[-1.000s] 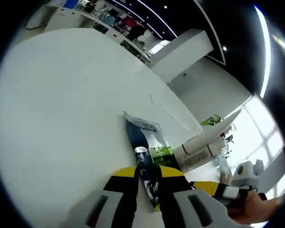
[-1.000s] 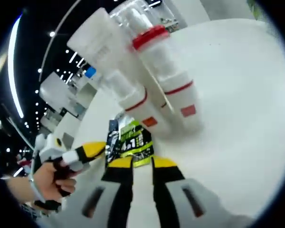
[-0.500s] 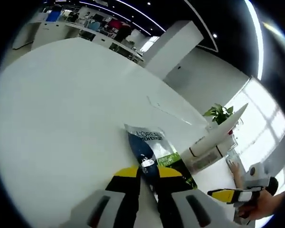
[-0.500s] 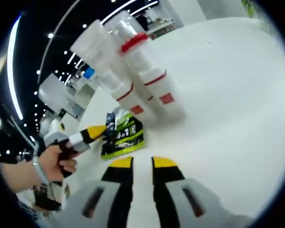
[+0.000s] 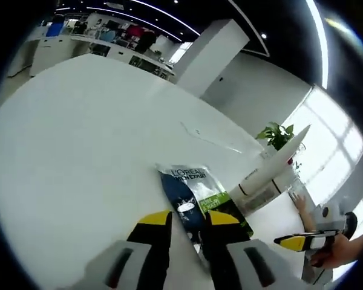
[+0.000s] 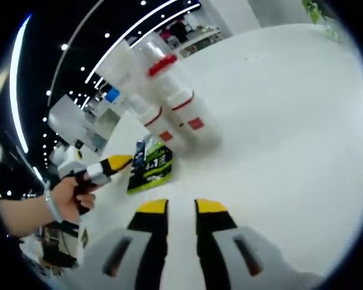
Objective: Arrange the skincare products in the storage area until every visible bottle or jar stands upright without overlapping.
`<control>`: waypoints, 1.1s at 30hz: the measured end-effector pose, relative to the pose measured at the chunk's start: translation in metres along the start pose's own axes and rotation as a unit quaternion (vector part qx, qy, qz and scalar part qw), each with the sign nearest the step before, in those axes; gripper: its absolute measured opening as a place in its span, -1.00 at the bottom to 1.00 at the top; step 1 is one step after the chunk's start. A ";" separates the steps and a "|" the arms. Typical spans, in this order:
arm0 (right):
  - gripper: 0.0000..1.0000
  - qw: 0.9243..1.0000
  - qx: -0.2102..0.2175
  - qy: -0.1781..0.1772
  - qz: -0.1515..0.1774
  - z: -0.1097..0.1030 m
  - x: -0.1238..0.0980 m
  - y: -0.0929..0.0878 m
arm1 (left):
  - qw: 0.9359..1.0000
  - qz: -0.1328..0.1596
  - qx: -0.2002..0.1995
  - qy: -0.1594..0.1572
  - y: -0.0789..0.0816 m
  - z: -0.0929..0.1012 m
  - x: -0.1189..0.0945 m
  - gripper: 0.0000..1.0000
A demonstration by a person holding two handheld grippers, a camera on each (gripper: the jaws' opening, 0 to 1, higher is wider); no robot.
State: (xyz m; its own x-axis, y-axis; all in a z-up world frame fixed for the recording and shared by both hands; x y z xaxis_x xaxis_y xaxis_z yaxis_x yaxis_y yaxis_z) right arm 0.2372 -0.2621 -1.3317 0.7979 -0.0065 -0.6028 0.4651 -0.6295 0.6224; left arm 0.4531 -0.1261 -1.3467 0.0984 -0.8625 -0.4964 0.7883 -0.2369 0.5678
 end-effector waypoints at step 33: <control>-0.28 0.986 -0.055 0.109 0.110 -0.079 -0.049 0.026 | 0.993 0.090 0.058 -0.046 -0.033 0.054 -0.123 -0.11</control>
State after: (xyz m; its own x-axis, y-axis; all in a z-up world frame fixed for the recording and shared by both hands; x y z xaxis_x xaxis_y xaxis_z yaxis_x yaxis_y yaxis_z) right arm 0.2402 -0.2166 -1.2470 0.9424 0.0418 -0.3320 0.3002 -0.5437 0.7837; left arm 0.3824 -0.0366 -1.2689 0.1714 -0.9317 -0.3204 0.6868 -0.1202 0.7169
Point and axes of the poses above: the point that each gripper's makers call its tool centre point, and the gripper's own axes: x roughly forward along the fingers, z roughly to its right, y roughly out of its top, the point moved 7 cm from there along -x, roughly backward along the fingers, and after that the axes turned 4 degrees about -x, right-handed, at the moved point
